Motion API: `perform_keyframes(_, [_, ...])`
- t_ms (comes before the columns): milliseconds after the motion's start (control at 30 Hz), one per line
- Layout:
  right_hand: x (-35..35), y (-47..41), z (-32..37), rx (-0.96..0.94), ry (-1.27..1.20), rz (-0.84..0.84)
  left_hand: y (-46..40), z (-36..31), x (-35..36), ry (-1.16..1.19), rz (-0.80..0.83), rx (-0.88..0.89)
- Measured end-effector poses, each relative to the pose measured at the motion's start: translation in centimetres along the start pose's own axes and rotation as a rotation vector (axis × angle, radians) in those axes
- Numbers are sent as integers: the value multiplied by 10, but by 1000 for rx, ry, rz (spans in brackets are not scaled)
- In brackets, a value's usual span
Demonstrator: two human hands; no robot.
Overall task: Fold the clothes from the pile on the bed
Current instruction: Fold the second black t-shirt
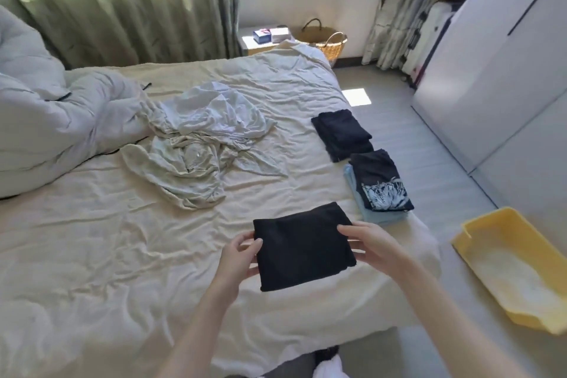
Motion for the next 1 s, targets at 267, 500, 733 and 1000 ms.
perform_keyframes(267, [-134,-24,-39,100,-33,-117,-47,28,137,-130,111,-93])
perform_keyframes(500, [-283,-126,-13,121,273,-201,-108,96,280,158,64,-398])
perform_keyframes(733, [-346,-248,36,47,619,-28,-176,134,367,413,-34,-481])
perform_keyframes(1000, [-339,-354,35,-88,787,-63,-238,157,385,228,-20,-502])
Point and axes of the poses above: each hand's wrist, its own y-axis away from the middle knuckle, its own x-axis out of the palm, z = x × y, the point moved 4 cm from there along -y, towards the middle knuckle, and after that the axes turned 13 degrees about y, right-handed, at the moved point
